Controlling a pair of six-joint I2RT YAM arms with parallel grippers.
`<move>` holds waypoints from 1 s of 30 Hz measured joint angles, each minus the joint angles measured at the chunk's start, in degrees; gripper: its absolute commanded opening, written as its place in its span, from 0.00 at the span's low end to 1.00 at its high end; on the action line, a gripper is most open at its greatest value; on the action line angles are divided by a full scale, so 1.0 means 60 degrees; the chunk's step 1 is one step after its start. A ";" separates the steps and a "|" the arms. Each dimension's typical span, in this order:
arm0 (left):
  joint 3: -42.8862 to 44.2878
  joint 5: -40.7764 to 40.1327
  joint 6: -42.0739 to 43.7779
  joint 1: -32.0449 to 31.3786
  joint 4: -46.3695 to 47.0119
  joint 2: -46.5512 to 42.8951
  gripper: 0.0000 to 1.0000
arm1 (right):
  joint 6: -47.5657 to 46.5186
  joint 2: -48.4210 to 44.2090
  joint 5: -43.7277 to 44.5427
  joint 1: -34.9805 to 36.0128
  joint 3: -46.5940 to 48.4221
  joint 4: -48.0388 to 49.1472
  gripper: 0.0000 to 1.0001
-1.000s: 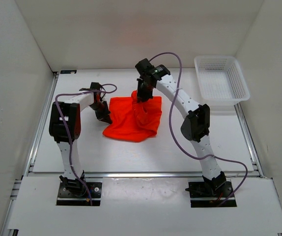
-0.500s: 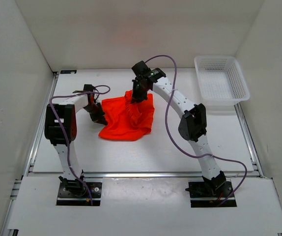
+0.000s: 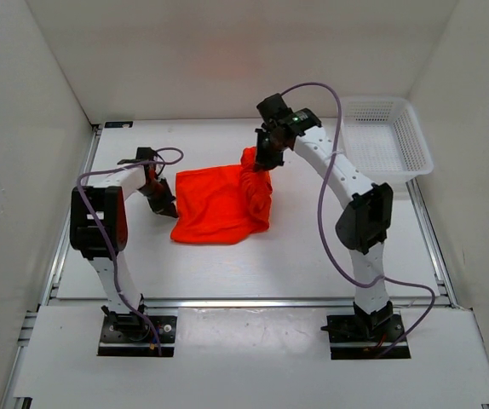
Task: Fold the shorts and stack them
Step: Fold the shorts
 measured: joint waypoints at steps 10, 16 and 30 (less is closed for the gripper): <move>0.0047 0.0004 0.0000 0.0197 -0.0007 -0.0076 0.10 | -0.0656 -0.0619 0.0073 -0.0594 -0.0182 -0.0535 0.01; 0.0138 0.0040 0.0004 0.0197 0.0000 0.0087 0.10 | -0.0678 0.0448 -0.0503 -0.0062 0.1825 -0.0670 0.01; 0.0576 0.0131 -0.0036 0.0645 -0.0204 0.0386 0.56 | 0.0157 0.2623 -0.3646 0.1162 0.1468 0.3504 1.00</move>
